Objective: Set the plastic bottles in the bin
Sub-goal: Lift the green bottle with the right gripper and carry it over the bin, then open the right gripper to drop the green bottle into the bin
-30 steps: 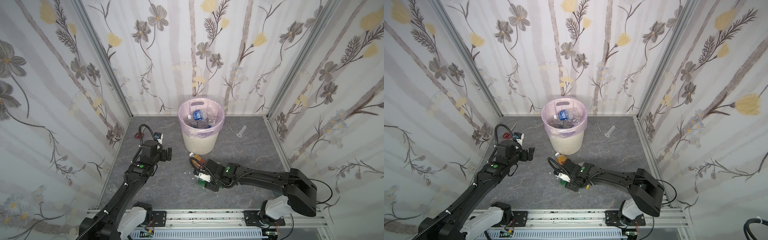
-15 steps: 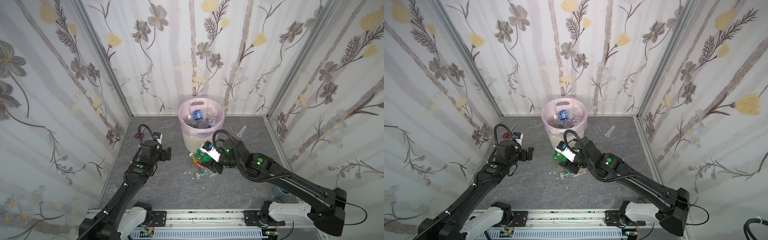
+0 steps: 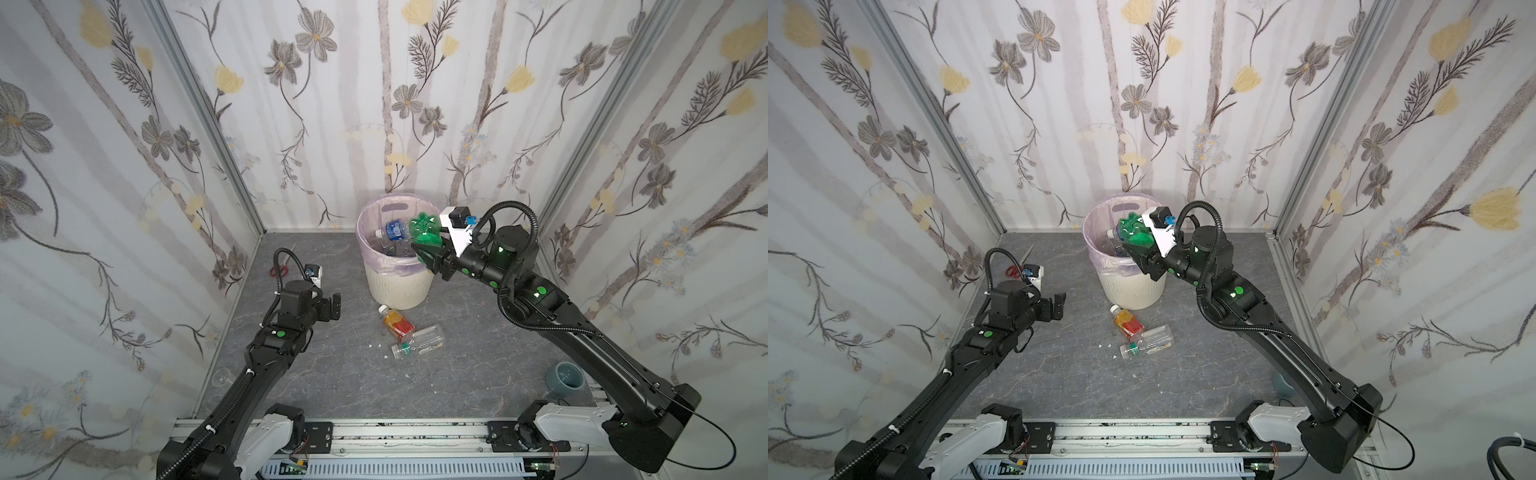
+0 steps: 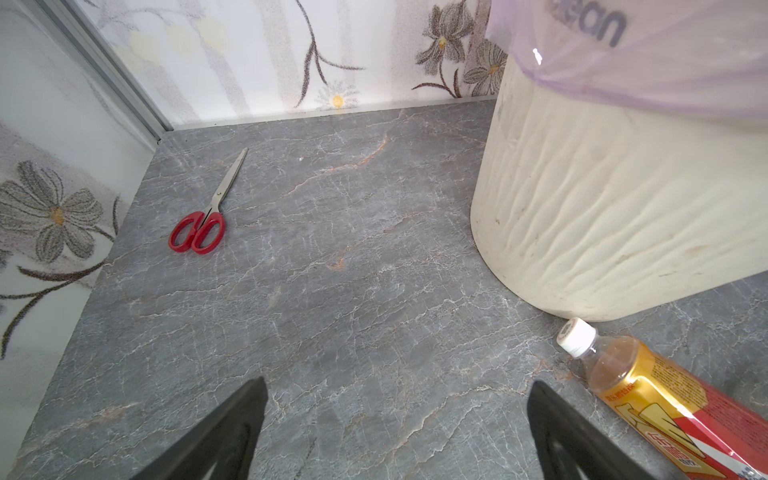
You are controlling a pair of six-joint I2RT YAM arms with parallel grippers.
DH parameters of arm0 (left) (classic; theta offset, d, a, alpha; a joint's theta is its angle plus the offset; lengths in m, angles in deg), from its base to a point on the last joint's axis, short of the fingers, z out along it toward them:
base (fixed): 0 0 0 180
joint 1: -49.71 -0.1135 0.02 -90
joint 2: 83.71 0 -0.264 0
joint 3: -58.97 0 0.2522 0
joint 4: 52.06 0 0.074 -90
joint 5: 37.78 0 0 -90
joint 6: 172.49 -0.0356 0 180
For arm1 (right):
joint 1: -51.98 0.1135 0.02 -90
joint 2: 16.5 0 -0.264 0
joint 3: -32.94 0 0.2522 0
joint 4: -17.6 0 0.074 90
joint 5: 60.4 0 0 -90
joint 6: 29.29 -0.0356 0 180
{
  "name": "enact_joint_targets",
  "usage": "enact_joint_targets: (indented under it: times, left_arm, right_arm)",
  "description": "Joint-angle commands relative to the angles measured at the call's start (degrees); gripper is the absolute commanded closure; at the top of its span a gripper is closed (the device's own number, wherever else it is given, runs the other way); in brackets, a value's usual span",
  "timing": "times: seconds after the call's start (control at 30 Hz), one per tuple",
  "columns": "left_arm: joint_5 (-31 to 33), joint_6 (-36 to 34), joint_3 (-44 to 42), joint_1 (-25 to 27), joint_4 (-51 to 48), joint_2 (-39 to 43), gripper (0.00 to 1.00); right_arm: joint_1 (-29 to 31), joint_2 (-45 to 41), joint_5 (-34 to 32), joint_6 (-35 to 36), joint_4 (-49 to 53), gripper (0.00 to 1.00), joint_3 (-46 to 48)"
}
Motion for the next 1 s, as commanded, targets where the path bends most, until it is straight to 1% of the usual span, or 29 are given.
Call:
enact_joint_targets:
  times: [0.0,0.13,0.17,0.27,0.33,0.4,0.5,0.6,0.77,0.97]
  left_arm:
    - [0.57,-0.24,-0.07,-0.14,1.48,0.36,0.00]
    - [0.48,-0.35,-0.07,-0.22,1.48,0.44,0.00]
    - [0.53,-0.31,-0.07,-0.22,1.50,0.42,0.00]
    - [0.51,-0.33,-0.07,-0.22,1.48,0.59,0.00]
    - [0.49,-0.33,-0.11,-0.31,1.50,0.70,0.00]
    - [0.49,-0.39,-0.16,-0.31,1.56,0.62,0.00]
    - [0.39,-0.34,-0.07,-0.44,1.56,0.36,0.00]
    - [0.31,-0.40,-0.07,-0.49,1.56,0.35,0.00]
    - [0.13,-0.42,-0.09,-0.71,1.56,0.34,0.00]
    - [0.04,-0.38,-0.13,-0.66,1.56,0.29,0.00]
  right_arm:
    - [-0.68,3.28,-0.15,-2.68,-7.66,0.50,-3.75]
    - [-1.08,8.31,-0.64,-3.19,-6.74,0.50,-10.25]
    - [-1.21,11.20,-1.08,-3.45,-6.00,0.49,-12.17]
    - [-1.46,15.67,-2.57,-4.58,-4.11,0.50,-16.69]
    - [-1.48,18.27,-3.13,-5.89,-3.52,0.50,-18.73]
    - [-1.47,20.44,-3.81,-9.19,-3.42,0.50,-20.43]
    - [-1.39,22.89,-4.68,-12.99,-4.05,0.50,-21.23]
    - [-1.48,25.28,-4.80,-14.80,-3.09,0.50,-22.20]
    - [-1.33,29.78,-3.74,-14.87,3.32,0.49,-26.15]
    - [-1.37,31.61,-3.40,-15.63,6.89,0.46,-26.84]
